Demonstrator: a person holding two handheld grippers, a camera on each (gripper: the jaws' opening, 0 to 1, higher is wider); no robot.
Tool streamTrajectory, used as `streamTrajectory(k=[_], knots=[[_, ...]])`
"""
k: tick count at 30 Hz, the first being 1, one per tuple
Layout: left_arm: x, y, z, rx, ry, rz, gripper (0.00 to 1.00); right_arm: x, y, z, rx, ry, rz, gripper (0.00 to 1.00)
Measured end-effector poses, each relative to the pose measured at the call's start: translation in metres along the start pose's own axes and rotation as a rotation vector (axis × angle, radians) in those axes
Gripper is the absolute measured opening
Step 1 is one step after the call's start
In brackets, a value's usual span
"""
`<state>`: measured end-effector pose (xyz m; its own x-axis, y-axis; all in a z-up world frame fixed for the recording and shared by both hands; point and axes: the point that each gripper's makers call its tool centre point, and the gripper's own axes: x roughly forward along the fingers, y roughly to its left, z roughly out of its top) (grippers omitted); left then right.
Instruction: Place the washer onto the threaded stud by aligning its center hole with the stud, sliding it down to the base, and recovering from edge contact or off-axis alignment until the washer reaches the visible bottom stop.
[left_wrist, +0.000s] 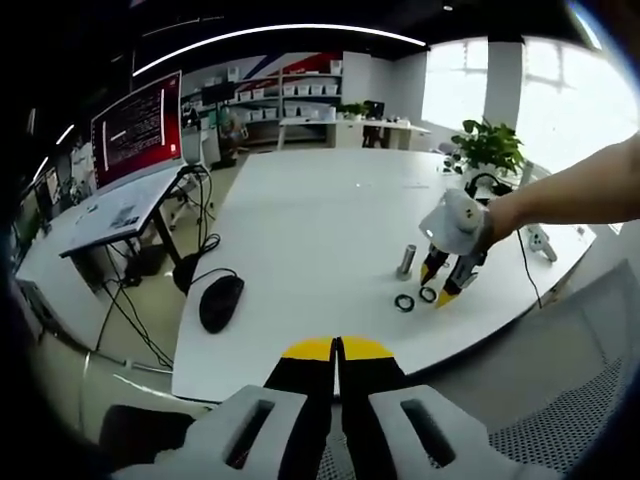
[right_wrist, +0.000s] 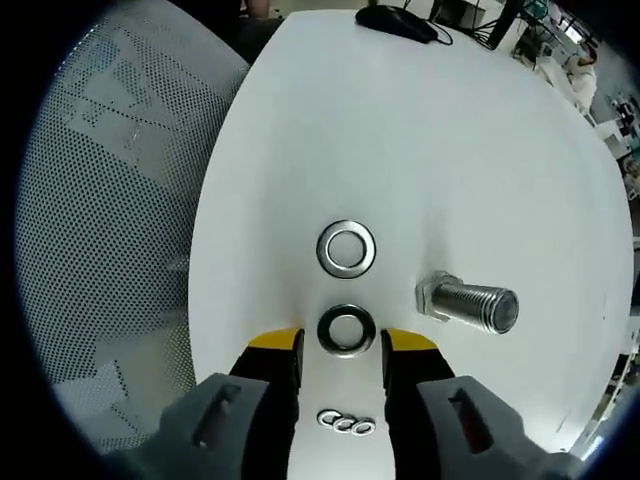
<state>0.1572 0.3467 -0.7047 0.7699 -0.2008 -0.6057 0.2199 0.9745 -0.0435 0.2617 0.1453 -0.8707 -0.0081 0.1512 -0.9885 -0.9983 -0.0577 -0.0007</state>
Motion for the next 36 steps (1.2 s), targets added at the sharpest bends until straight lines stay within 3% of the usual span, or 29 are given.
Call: streamTrajectory(k=[4,27,36], knots=[[0.000,0.000,0.000,0.001,0.002,0.001,0.00,0.000,-0.008,0.001,0.067,-0.017,-0.008,0.28],[0.000,0.000,-0.001,0.009,0.012,-0.003,0.00,-0.002,-0.005,0.004,0.111,-0.058,-0.042,0.23],[0.001,-0.001,-0.002,0.011,0.013,-0.006,0.00,-0.018,0.001,0.011,0.094,-0.071,-0.019,0.23]])
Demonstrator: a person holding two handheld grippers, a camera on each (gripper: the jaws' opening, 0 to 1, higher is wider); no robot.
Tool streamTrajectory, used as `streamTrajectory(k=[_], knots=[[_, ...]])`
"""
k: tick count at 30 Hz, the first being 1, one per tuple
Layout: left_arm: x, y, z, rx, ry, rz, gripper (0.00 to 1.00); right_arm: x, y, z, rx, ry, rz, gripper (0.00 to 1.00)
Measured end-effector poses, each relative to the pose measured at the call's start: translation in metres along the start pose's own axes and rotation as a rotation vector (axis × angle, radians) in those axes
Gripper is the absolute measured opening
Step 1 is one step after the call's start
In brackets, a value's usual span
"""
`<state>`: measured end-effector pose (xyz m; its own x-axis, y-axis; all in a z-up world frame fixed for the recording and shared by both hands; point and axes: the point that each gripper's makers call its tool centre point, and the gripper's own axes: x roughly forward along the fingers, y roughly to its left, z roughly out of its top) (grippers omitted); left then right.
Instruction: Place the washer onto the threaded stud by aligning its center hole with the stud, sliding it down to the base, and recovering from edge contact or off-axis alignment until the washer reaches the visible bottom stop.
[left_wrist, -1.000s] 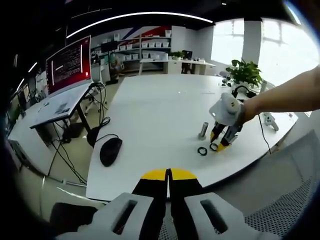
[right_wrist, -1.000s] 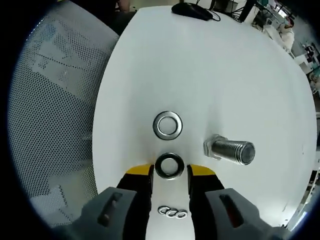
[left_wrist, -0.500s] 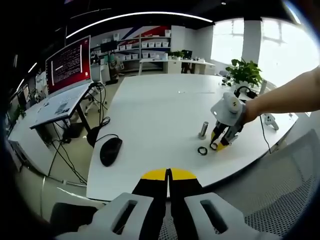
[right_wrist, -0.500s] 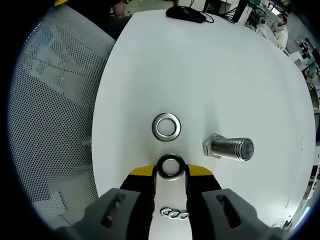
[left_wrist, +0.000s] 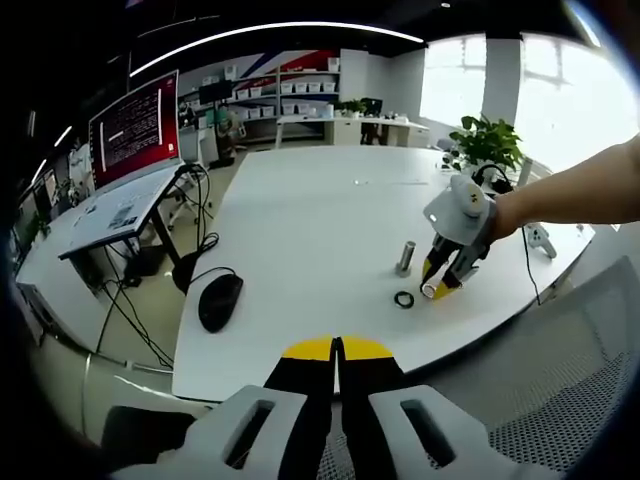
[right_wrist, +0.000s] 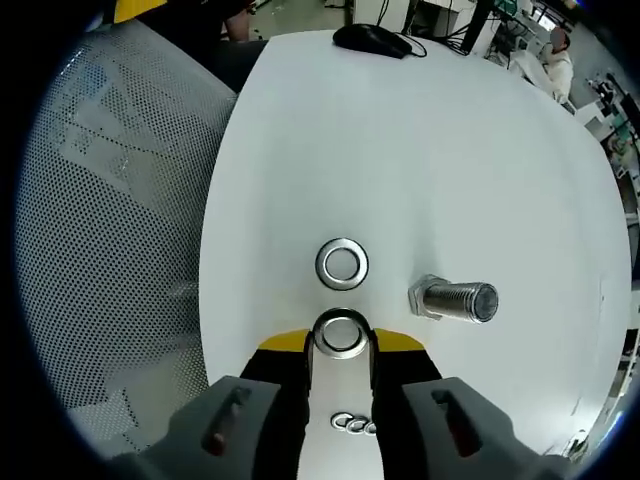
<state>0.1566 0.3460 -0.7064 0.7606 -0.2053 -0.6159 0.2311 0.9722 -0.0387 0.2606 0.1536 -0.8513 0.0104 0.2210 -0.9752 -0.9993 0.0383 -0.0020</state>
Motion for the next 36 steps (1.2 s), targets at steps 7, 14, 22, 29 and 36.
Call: streamTrajectory(k=[7,14,22,29,36], knots=[[0.000,0.000,0.000,-0.001,-0.004,0.001,0.00,-0.017,-0.001,0.002,-0.031,0.011,0.005,0.23],[-0.001,0.000,0.000,-0.003,-0.007,0.002,0.00,-0.033,-0.004,0.007,-0.045,0.014,0.006,0.23],[-0.001,0.000,0.001,-0.001,-0.008,0.003,0.00,-0.049,-0.009,0.015,-0.069,0.011,0.000,0.23],[-0.001,0.000,0.001,-0.002,-0.009,0.003,0.00,-0.060,-0.017,0.018,-0.085,0.014,-0.008,0.23],[-0.001,0.000,0.001,-0.003,-0.011,0.003,0.00,-0.068,-0.028,0.020,-0.080,0.013,-0.026,0.23]])
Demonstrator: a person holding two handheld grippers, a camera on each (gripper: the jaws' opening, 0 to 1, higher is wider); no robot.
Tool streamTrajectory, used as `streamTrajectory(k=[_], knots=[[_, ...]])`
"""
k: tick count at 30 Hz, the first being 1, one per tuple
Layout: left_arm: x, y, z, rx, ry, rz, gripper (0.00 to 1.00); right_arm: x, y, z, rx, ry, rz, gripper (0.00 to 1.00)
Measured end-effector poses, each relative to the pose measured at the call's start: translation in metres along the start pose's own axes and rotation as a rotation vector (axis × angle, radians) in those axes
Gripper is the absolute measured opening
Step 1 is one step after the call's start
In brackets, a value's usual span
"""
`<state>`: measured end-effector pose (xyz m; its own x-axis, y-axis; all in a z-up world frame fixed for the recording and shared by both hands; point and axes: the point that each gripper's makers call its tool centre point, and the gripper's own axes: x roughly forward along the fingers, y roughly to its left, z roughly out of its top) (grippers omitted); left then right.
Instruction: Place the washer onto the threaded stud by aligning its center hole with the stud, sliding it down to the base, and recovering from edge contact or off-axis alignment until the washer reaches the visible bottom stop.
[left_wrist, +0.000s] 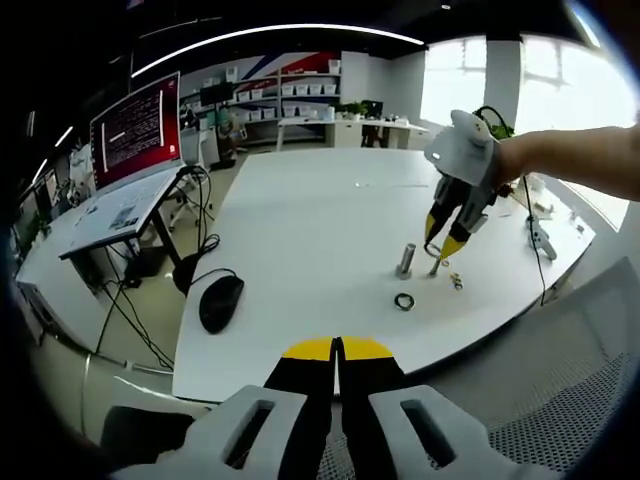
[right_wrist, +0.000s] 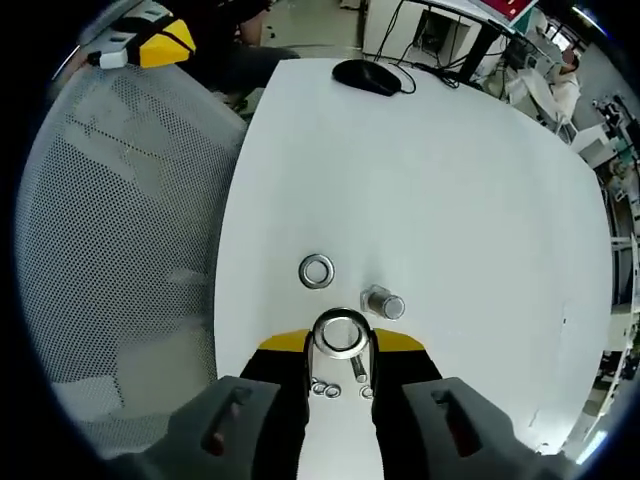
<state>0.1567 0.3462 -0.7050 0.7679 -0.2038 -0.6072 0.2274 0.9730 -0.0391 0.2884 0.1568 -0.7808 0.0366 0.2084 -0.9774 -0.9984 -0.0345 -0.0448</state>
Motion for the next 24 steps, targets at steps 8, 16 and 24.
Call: streamTrajectory(k=[8,16,24], knots=[[0.001,0.000,0.001,0.005,0.006,-0.001,0.00,0.001,-0.016,0.000,-0.006,0.014,-0.023,0.23],[0.001,0.001,0.000,0.006,0.013,0.000,0.00,0.007,-0.027,0.004,-0.022,0.023,-0.052,0.23],[0.002,0.003,-0.001,0.008,0.020,0.000,0.00,0.015,-0.030,0.009,-0.039,0.029,-0.060,0.23]])
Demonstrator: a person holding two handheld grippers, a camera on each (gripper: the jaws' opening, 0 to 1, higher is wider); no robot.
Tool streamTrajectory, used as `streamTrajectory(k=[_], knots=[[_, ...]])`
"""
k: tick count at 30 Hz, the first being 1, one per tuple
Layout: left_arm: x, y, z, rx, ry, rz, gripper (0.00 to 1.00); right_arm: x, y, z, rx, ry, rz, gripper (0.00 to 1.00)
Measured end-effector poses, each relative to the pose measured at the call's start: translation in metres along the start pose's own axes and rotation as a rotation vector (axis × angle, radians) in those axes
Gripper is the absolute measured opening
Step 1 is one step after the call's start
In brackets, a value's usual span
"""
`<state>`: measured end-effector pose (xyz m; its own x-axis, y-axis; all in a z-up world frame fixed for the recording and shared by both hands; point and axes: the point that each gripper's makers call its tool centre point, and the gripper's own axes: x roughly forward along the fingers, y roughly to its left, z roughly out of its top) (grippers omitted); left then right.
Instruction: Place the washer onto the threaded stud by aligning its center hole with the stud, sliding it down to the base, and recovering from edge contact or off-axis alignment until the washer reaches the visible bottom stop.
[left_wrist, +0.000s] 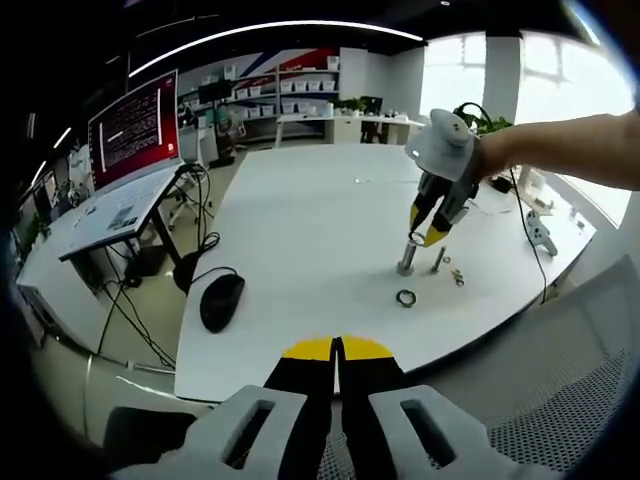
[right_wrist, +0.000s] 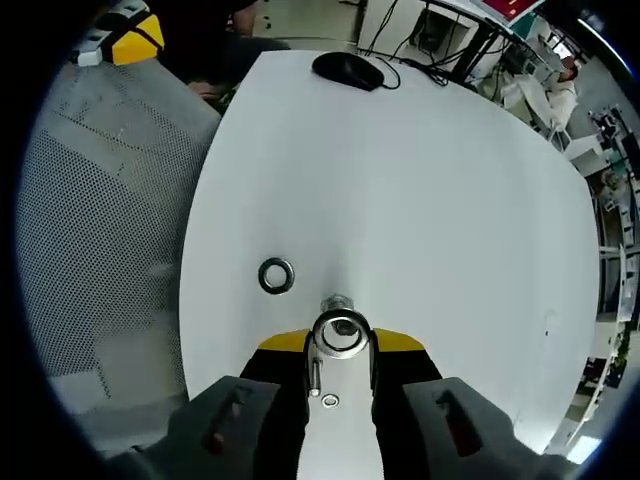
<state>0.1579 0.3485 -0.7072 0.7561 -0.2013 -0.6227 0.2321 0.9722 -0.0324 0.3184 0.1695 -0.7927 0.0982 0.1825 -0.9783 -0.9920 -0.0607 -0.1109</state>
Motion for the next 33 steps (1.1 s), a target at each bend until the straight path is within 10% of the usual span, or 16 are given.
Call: streamTrajectory(k=[33], knots=[[0.000,-0.001,-0.001,0.006,0.004,-0.008,0.00,0.043,0.008,-0.007,0.006,0.052,0.059,0.23]])
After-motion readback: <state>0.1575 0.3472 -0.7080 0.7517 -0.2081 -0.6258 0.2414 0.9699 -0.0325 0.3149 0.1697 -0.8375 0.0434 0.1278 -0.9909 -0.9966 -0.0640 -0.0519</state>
